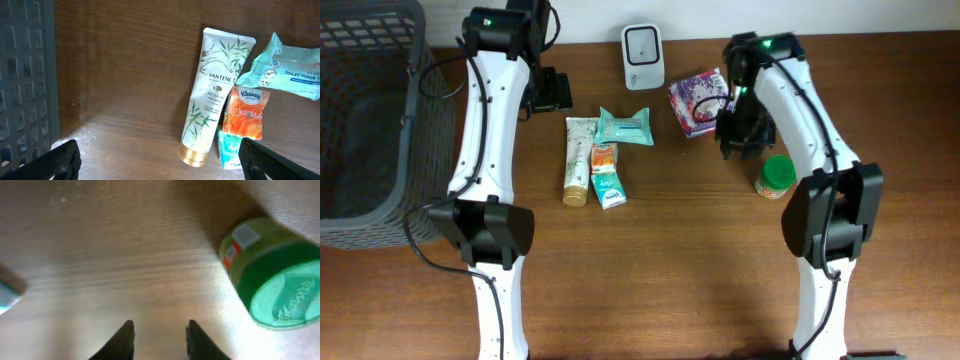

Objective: Scan the item barcode
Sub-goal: 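Lower the pack onto the table right of the scanner and release, then move the right gripper back to the purple-white pack and grasp it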

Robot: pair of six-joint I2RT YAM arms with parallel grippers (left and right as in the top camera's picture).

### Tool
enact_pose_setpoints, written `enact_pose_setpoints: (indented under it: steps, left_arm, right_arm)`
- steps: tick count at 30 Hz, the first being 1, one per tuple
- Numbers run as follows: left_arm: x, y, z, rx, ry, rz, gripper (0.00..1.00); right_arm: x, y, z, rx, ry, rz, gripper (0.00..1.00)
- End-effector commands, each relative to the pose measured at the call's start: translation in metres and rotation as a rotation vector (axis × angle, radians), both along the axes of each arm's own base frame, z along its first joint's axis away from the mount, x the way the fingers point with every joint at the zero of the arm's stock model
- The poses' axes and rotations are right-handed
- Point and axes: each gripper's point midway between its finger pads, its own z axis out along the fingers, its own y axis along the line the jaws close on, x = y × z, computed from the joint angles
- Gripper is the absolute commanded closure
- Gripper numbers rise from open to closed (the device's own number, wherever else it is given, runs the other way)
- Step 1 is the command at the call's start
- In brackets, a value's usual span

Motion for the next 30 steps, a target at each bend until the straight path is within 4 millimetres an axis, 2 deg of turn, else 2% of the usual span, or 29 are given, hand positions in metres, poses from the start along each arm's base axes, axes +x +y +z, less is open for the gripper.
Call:
enact_pose_setpoints:
  steps: [1, 3, 4, 10, 13, 15, 16, 17, 18, 19, 20, 22, 23, 27, 30]
  left_arm:
    - [-0.001, 0.001, 0.003, 0.016, -0.004, -0.016, 0.01]
    - [-0.001, 0.001, 0.003, 0.016, -0.004, -0.016, 0.01]
    - [-0.001, 0.001, 0.003, 0.016, -0.004, -0.016, 0.01]
    - [-0.001, -0.003, 0.003, 0.016, -0.004, -0.025, 0.01]
    - [-0.001, -0.003, 0.003, 0.016, -0.004, -0.024, 0.01]
    - [-0.001, -0.003, 0.003, 0.016, -0.004, -0.024, 0.01]
    - [-0.001, -0.004, 0.003, 0.016, -0.005, -0.026, 0.01]
    - [-0.002, -0.005, 0.003, 0.016, -0.005, -0.029, 0.01]
    - [-0.002, -0.005, 0.003, 0.016, -0.005, -0.029, 0.01]
    - [-0.001, -0.005, 0.003, 0.016, -0.005, -0.028, 0.01]
    - [-0.001, -0.005, 0.003, 0.016, -0.005, -0.028, 0.01]
    - [-0.001, -0.005, 0.003, 0.016, -0.005, -0.028, 0.01]
    - [-0.001, -0.005, 0.003, 0.016, -0.005, -0.028, 0.01]
    - [-0.001, -0.005, 0.003, 0.016, -0.005, -0.028, 0.01]
    - [-0.001, -0.005, 0.003, 0.016, -0.005, -0.028, 0.01]
  right_arm:
    - [-0.011, -0.010, -0.037, -0.091, 0.056, 0.031, 0.74]
    - [-0.014, -0.019, -0.051, -0.122, 0.065, 0.030, 0.74]
    - [-0.015, -0.035, -0.060, -0.186, 0.067, 0.029, 0.76]
    - [-0.019, -0.088, -0.058, -0.270, 0.098, -0.073, 0.75]
    - [-0.018, -0.105, -0.059, -0.258, 0.100, -0.124, 0.74]
    - [-0.004, -0.092, -0.059, -0.151, 0.054, -0.158, 0.72]
    - [0.012, -0.075, -0.058, -0.046, -0.002, -0.178, 0.65]
    - [0.026, -0.060, -0.057, 0.054, -0.050, -0.192, 0.44]
    - [0.041, -0.042, -0.055, 0.175, -0.098, -0.204, 0.33]
    - [0.064, -0.018, -0.046, 0.356, -0.170, -0.228, 0.32]
    - [0.078, -0.009, -0.040, 0.440, -0.206, -0.288, 0.39]
    - [0.100, -0.008, -0.038, 0.469, -0.244, -0.464, 0.41]
    - [0.109, -0.006, -0.038, 0.481, -0.254, -0.546, 0.32]
    - [0.129, 0.011, -0.040, 0.523, -0.297, -0.668, 0.30]
    - [0.124, 0.010, -0.055, 0.471, -0.276, -0.753, 0.30]
